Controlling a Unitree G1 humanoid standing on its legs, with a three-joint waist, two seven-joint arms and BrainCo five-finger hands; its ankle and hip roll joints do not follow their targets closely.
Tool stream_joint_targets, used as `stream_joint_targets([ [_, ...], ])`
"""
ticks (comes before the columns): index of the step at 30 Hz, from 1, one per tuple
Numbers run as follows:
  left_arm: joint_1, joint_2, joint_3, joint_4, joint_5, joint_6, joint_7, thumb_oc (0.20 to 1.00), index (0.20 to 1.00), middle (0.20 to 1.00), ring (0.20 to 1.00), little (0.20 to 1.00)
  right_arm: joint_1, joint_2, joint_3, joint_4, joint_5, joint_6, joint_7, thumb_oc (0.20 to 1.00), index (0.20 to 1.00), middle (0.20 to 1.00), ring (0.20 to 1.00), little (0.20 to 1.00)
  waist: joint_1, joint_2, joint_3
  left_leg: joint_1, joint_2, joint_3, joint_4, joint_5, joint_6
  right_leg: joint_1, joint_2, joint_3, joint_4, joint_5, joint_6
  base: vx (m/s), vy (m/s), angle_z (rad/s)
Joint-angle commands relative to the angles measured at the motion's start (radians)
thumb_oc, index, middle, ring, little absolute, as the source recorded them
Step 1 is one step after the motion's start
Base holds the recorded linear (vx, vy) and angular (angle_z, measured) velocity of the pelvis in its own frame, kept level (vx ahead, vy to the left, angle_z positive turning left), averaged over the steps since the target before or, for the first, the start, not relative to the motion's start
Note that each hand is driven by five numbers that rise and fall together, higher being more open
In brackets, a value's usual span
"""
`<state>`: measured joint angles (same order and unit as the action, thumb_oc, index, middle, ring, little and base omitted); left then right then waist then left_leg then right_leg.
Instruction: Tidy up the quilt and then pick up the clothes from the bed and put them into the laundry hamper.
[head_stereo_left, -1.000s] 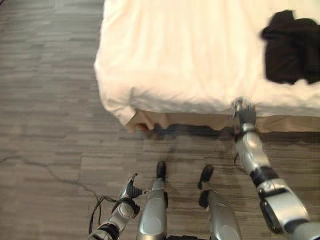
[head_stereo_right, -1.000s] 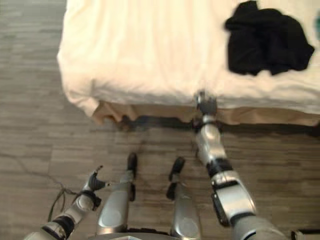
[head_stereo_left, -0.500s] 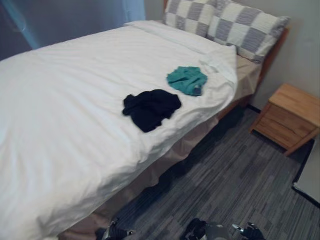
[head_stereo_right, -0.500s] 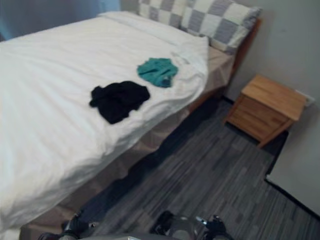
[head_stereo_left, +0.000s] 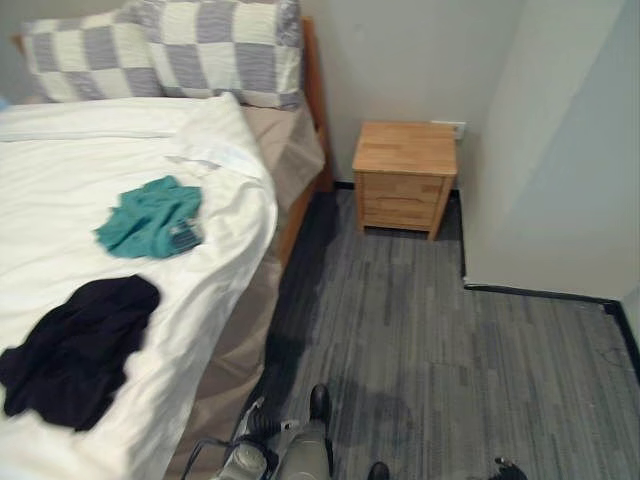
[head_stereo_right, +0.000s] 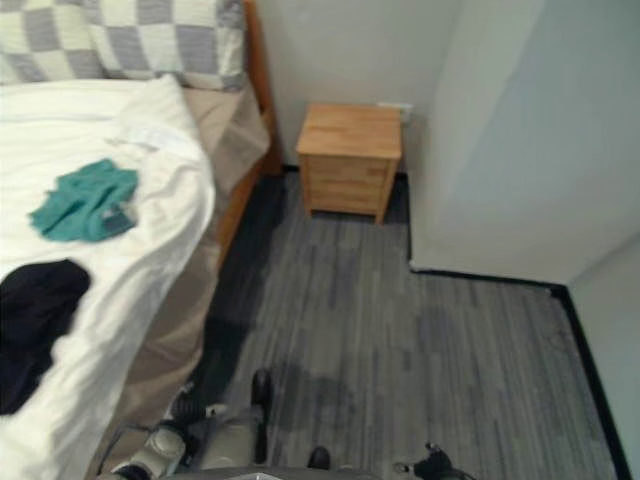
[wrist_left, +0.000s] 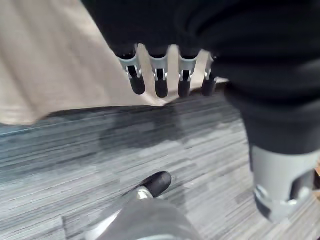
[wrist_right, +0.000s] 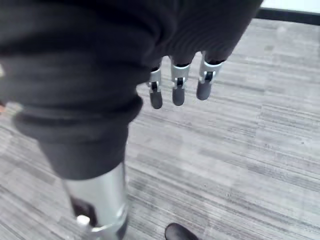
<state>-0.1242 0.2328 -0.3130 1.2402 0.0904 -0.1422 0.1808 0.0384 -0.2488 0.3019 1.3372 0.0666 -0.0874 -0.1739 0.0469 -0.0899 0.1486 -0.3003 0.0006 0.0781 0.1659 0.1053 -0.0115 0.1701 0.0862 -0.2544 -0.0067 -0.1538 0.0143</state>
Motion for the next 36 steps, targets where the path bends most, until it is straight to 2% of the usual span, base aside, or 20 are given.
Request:
stream_joint_targets([
  [1, -0.055, 0.031, -0.03, -0.001, 0.008, 0.008, 0.023, 1.0, 1.0, 1.0, 1.0, 1.0, -0.089, 0.024, -0.059, -0.075, -0.028, -0.005, -0.007, 1.0, 1.0, 1.0, 1.0, 1.0, 0.022, 0.006, 0.095, 0.23, 0.038, -0.018, -0.097, -0.123, 0.006, -0.187, -0.214, 0.036, 0.526, 0.219, 0.213, 0.26, 0.164, -0.35],
  [3, -0.063, 0.038, -0.031, -0.01, 0.0, 0.007, 0.026, 1.0, 1.0, 1.0, 1.0, 1.0, -0.091, 0.028, -0.058, -0.079, -0.027, -0.006, -0.009, 1.0, 1.0, 1.0, 1.0, 1.0, 0.012, 0.019, 0.101, 0.264, 0.046, -0.02, -0.12, -0.128, 0.015, -0.247, -0.23, 0.016, 0.59, 0.242, 0.211, 0.44, 0.196, 0.1],
  [6, -0.069, 0.046, -0.04, -0.015, 0.005, 0.004, 0.021, 1.0, 1.0, 1.0, 1.0, 1.0, -0.095, 0.031, -0.053, -0.085, -0.022, -0.002, -0.011, 1.0, 1.0, 1.0, 1.0, 1.0, -0.013, 0.028, 0.099, 0.354, 0.044, -0.038, -0.184, -0.155, 0.012, -0.329, -0.258, -0.051, 0.462, 0.178, 0.174, 0.5, 0.056, 0.22],
  [7, -0.068, 0.046, -0.047, -0.008, 0.026, 0.004, 0.018, 1.0, 1.0, 1.0, 1.0, 1.0, -0.097, 0.032, -0.047, -0.085, -0.02, 0.001, -0.007, 1.0, 1.0, 1.0, 1.0, 1.0, -0.03, 0.025, 0.103, 0.396, 0.04, -0.056, -0.194, -0.181, -0.003, -0.321, -0.248, -0.03, 0.251, 0.161, 0.16, 0.72, -0.102, 0.57],
  [9, -0.073, 0.046, -0.047, 0.015, 0.059, 0.005, 0.015, 1.0, 1.0, 1.0, 1.0, 1.0, -0.094, 0.027, -0.057, -0.079, -0.012, 0.003, -0.004, 1.0, 1.0, 1.0, 1.0, 1.0, -0.059, 0.028, 0.101, 0.434, 0.048, -0.09, -0.2, -0.219, -0.022, -0.338, -0.242, 0.07, 0.038, 0.202, 0.175, 0.68, -0.144, 0.83],
  [12, -0.05, 0.047, -0.028, 0.051, 0.09, 0.006, 0.012, 1.0, 1.0, 1.0, 1.0, 1.0, -0.072, 0.024, -0.064, -0.047, -0.033, 0.026, 0.014, 1.0, 1.0, 1.0, 1.0, 1.0, -0.068, 0.016, 0.081, 0.486, 0.051, -0.119, -0.155, -0.298, -0.043, -0.34, -0.246, 0.133, -0.013, 0.227, 0.18, 0.57, -0.155, 0.88],
  [15, -0.018, 0.038, -0.009, 0.049, 0.077, 0.01, 0.01, 1.0, 1.0, 1.0, 1.0, 1.0, -0.065, 0.002, -0.059, -0.03, -0.052, 0.023, 0.021, 1.0, 1.0, 1.0, 1.0, 1.0, -0.064, 0.034, 0.09, 0.401, 0.063, -0.145, 0.125, -0.202, -0.087, -0.28, -0.225, 0.108, -0.002, 0.224, 0.138, 0.35, -0.119, 1.05],
  [16, -0.018, 0.038, -0.009, 0.049, 0.077, 0.01, 0.01, 1.0, 1.0, 1.0, 1.0, 1.0, -0.065, 0.002, -0.059, -0.03, -0.052, 0.023, 0.021, 1.0, 1.0, 1.0, 1.0, 1.0, -0.064, 0.034, 0.09, 0.401, 0.063, -0.145, 0.125, -0.202, -0.087, -0.28, -0.225, 0.108, -0.002, 0.224, 0.138, 0.23, -0.209, 0.79],
  [17, -0.021, 0.046, 0.004, 0.027, 0.051, 0.007, 0.017, 1.0, 1.0, 1.0, 1.0, 1.0, -0.075, -0.007, -0.054, -0.043, -0.04, 0.019, 0.016, 1.0, 1.0, 1.0, 1.0, 1.0, -0.048, 0.002, 0.121, 0.25, 0.075, -0.094, 0.337, -0.128, -0.09, -0.224, -0.246, 0.065, -0.018, 0.2, 0.103, 0.22, -0.23, 0.77],
  [18, -0.032, 0.052, 0.008, 0.017, 0.039, 0.007, 0.027, 1.0, 1.0, 1.0, 1.0, 1.0, -0.089, -0.013, -0.054, -0.05, -0.033, 0.018, 0.012, 1.0, 1.0, 1.0, 1.0, 1.0, -0.039, -0.006, 0.136, 0.201, 0.102, -0.051, 0.376, -0.126, -0.085, -0.189, -0.246, 0.034, -0.037, 0.189, 0.095, 0.33, -0.283, 0.86],
  [21, -0.043, 0.053, 0.008, 0.006, 0.033, 0.006, 0.028, 1.0, 1.0, 1.0, 1.0, 1.0, -0.115, -0.02, -0.037, -0.042, -0.048, 0.028, 0.007, 1.0, 1.0, 1.0, 1.0, 1.0, -0.018, -0.011, 0.137, 0.148, 0.127, 0.049, 0.322, -0.151, -0.074, -0.14, -0.25, -0.013, -0.07, 0.169, 0.096, 0.28, -0.074, 0.63],
  [22, -0.029, 0.047, 0.01, 0.004, 0.035, 0.007, 0.025, 1.0, 1.0, 1.0, 1.0, 1.0, -0.132, -0.022, -0.027, -0.04, -0.051, 0.029, 0.0, 1.0, 1.0, 1.0, 1.0, 1.0, -0.002, -0.003, 0.12, 0.122, 0.1, 0.139, 0.182, -0.198, -0.045, -0.102, -0.239, -0.039, -0.076, 0.134, 0.102, 0.34, 0.064, 0.66],
  [24, -0.016, 0.045, 0.018, 0.007, 0.036, 0.009, 0.025, 1.0, 1.0, 1.0, 1.0, 1.0, -0.135, -0.021, -0.024, -0.044, -0.053, 0.027, -0.003, 1.0, 1.0, 1.0, 1.0, 1.0, 0.001, 0.008, 0.109, 0.128, 0.088, 0.182, 0.099, -0.169, -0.041, -0.095, -0.228, -0.051, -0.072, 0.118, 0.105, 0.43, 0.079, 0.51],
  [25, -0.005, 0.045, 0.035, 0.025, 0.045, 0.022, 0.029, 1.0, 1.0, 1.0, 1.0, 1.0, -0.144, -0.01, -0.043, -0.063, -0.035, 0.025, -0.017, 1.0, 1.0, 1.0, 1.0, 1.0, -0.016, 0.034, 0.088, 0.118, 0.157, 0.421, -0.061, -0.067, -0.075, -0.024, -0.187, -0.108, -0.053, 0.04, 0.108, 0.43, 0.056, 0.56],
  [27, 0.001, 0.043, 0.042, 0.035, 0.043, 0.028, 0.026, 1.0, 1.0, 1.0, 1.0, 1.0, -0.153, -0.002, -0.04, -0.064, -0.042, 0.029, -0.022, 1.0, 1.0, 1.0, 1.0, 1.0, -0.011, 0.028, 0.078, 0.158, 0.154, 0.437, -0.101, -0.074, -0.064, -0.021, -0.186, -0.13, -0.014, 0.03, 0.107, 0.48, 0.105, 0.88],
  [28, 0.017, 0.046, 0.058, 0.045, 0.035, 0.035, 0.023, 1.0, 1.0, 1.0, 1.0, 1.0, -0.138, 0.021, -0.036, -0.066, -0.05, 0.025, -0.016, 1.0, 1.0, 1.0, 1.0, 1.0, 0.0, 0.006, 0.07, 0.173, 0.11, 0.394, -0.111, -0.082, -0.035, -0.022, -0.198, -0.161, 0.101, 0.031, 0.127, 0.39, 0.127, 0.66],
  [30, 0.019, 0.05, 0.065, 0.057, 0.037, 0.042, 0.022, 1.0, 1.0, 1.0, 1.0, 1.0, -0.128, 0.034, -0.036, -0.063, -0.059, 0.027, -0.012, 1.0, 1.0, 1.0, 1.0, 1.0, -0.004, 0.001, 0.069, 0.198, 0.099, 0.402, -0.13, -0.093, -0.021, -0.04, -0.215, -0.183, 0.198, 0.038, 0.151, 0.29, 0.137, 0.2],
  [33, 0.032, 0.059, 0.056, 0.051, 0.048, 0.044, 0.022, 1.0, 1.0, 1.0, 1.0, 1.0, -0.136, 0.048, -0.017, -0.081, -0.092, 0.025, -0.017, 1.0, 1.0, 1.0, 1.0, 1.0, -0.027, -0.004, 0.084, 0.28, 0.046, 0.357, -0.175, -0.136, 0.034, -0.151, -0.302, -0.146, 0.513, 0.175, 0.223, 0.3, 0.177, 0.81],
  [35, 0.028, 0.066, 0.055, 0.042, 0.045, 0.043, 0.025, 1.0, 1.0, 1.0, 1.0, 1.0, -0.14, 0.051, -0.016, -0.094, -0.089, 0.024, -0.021, 1.0, 1.0, 1.0, 1.0, 1.0, -0.035, 0.001, 0.095, 0.306, 0.045, 0.336, -0.192, -0.141, 0.042, -0.209, -0.318, -0.112, 0.586, 0.182, 0.227, 0.16, -0.003, 1.21],
  [36, 0.018, 0.082, 0.051, 0.039, 0.042, 0.039, 0.026, 1.0, 1.0, 1.0, 1.0, 1.0, -0.151, 0.051, -0.005, -0.125, -0.084, 0.016, -0.032, 1.0, 1.0, 1.0, 1.0, 1.0, -0.041, 0.013, 0.115, 0.33, 0.067, 0.301, -0.204, -0.132, 0.038, -0.265, -0.319, -0.091, 0.548, 0.163, 0.188, 0.08, -0.099, 1.07],
])
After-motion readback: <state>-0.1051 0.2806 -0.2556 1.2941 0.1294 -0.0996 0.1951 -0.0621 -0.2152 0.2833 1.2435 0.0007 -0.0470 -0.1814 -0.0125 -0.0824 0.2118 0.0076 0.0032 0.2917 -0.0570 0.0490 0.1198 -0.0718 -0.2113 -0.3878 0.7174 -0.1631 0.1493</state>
